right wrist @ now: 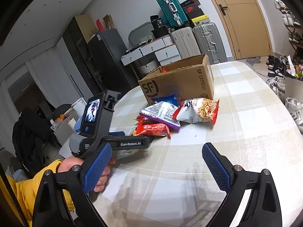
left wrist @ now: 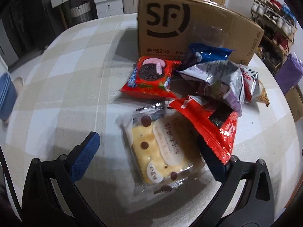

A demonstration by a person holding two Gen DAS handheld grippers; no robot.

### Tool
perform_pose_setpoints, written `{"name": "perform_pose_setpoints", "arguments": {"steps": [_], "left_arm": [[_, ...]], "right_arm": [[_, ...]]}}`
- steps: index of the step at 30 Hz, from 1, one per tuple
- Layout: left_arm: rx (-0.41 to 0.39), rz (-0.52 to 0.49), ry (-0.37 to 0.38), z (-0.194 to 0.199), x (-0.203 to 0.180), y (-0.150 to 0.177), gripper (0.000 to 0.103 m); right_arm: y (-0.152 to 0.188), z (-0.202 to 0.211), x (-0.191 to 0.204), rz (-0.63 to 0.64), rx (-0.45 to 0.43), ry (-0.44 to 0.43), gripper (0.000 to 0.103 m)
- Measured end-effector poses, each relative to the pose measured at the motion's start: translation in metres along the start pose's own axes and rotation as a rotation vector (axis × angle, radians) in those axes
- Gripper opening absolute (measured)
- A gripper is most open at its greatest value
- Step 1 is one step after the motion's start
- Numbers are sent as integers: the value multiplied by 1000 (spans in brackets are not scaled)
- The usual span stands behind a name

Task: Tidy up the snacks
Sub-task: 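Grasp the cream cracker pack with chocolate dots with the left gripper, then grasp the red snack bag with the right gripper while the left holds the cracker pack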

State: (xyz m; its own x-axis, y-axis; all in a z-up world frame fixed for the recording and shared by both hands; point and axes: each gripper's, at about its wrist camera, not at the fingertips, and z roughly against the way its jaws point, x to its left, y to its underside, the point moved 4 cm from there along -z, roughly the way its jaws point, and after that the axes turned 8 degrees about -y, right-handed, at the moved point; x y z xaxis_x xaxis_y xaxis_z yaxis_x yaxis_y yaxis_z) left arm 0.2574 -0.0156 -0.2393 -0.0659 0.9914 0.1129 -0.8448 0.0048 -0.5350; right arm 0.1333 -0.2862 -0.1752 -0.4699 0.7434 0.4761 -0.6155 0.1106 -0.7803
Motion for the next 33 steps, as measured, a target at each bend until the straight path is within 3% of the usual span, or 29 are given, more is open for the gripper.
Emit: {"name": "perform_pose_setpoints", "arguments": {"steps": [3,5,7,20,28,33], "left_arm": [[-15,-10,10,2,-3,-2,90],[-31,-26,25,8,-6,-2,65],[-35,-37,37,12,-6,-2,56],[-42,24,98,30,33,20,56],[-36,60,156,37,55,26,56],[-41,82,182,40,68,31,56]], "right_arm": [[1,-2,-3,-10,10,2,98],[1,-3,-4,-18,12,-2,98],[1,-4,-3,-18,14,-3,98],[-6,-35,19,26,91,10,98],[-21,-110,14,-43,246,-29,98],[-23,-151,1,-58,307,43,98]]}}
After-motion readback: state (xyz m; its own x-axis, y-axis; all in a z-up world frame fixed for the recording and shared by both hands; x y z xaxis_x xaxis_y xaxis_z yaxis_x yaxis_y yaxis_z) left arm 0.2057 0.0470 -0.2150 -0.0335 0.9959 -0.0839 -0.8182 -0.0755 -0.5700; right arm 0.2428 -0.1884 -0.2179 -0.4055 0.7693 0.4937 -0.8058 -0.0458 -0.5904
